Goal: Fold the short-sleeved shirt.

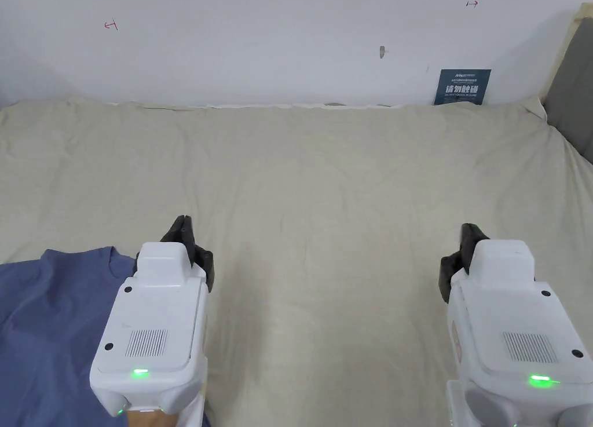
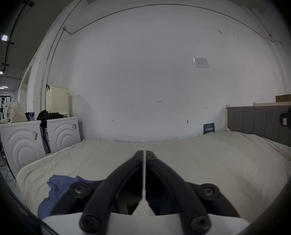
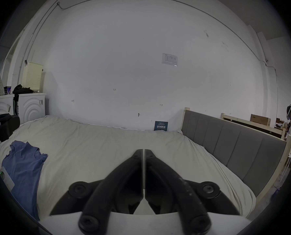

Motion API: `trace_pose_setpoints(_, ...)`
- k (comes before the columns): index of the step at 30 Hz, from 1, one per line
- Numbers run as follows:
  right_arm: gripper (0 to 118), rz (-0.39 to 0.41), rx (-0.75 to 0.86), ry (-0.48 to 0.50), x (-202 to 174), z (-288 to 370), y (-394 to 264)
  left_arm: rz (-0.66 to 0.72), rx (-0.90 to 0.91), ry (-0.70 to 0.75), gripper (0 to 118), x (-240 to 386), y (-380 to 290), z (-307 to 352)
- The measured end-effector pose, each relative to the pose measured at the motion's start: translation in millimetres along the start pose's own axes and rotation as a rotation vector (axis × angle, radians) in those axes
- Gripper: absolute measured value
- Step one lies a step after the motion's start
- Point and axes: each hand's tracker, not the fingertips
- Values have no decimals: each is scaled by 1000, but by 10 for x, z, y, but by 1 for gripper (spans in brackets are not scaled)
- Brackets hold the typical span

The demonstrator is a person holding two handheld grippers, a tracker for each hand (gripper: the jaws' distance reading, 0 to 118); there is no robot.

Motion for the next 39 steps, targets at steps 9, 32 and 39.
trace_pose_setpoints(9,1,-7,5,45,-88,6,39,15,-20,7,0,-132,-12,8)
trace_pose_setpoints(32,1,22,38,597,-2396,42,263,-12,-147,552,0,-2496,-168,1060)
trace_pose_setpoints(39,1,40,18,629,-2496,23,206,125,-378,491,0,-2718,-343,805)
